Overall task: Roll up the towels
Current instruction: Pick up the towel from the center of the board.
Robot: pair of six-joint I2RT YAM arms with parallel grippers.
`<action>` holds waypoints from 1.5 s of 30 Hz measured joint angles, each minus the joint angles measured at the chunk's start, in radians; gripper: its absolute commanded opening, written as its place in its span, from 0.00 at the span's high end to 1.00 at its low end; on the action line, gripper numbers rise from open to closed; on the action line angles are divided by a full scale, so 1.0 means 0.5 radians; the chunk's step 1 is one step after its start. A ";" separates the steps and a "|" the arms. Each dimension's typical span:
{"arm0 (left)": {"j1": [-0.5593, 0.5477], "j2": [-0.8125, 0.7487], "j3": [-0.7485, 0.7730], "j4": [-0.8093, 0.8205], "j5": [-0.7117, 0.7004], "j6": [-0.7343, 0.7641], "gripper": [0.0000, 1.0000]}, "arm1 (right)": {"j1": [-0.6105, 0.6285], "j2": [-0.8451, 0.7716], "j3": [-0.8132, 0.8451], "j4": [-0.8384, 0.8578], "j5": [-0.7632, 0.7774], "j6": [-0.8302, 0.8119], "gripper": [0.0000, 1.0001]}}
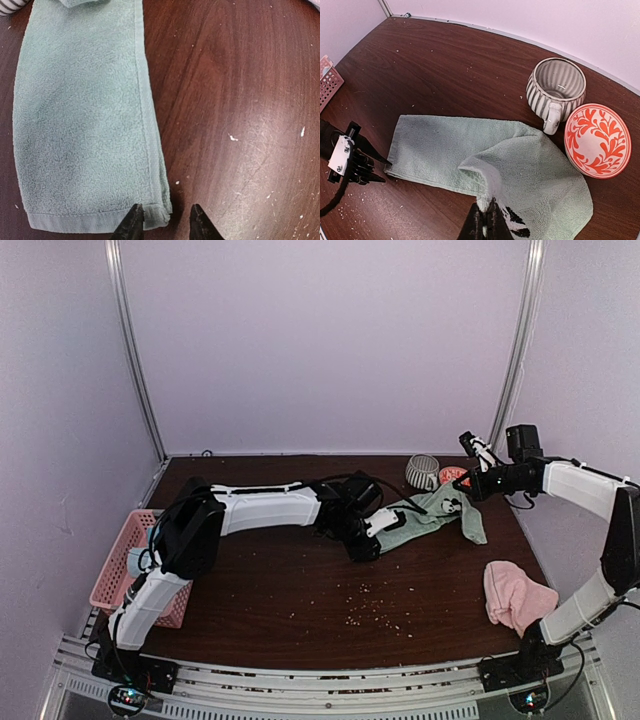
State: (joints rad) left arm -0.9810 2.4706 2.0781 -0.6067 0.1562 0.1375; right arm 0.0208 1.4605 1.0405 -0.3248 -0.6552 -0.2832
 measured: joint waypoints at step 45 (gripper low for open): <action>0.038 0.000 0.021 0.079 -0.205 0.030 0.84 | 0.000 0.060 -0.005 0.000 -0.022 -0.002 1.00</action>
State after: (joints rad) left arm -0.9619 2.4706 2.0888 -0.5674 0.0536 0.1524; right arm 0.0208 1.4902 1.0378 -0.3248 -0.6662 -0.2840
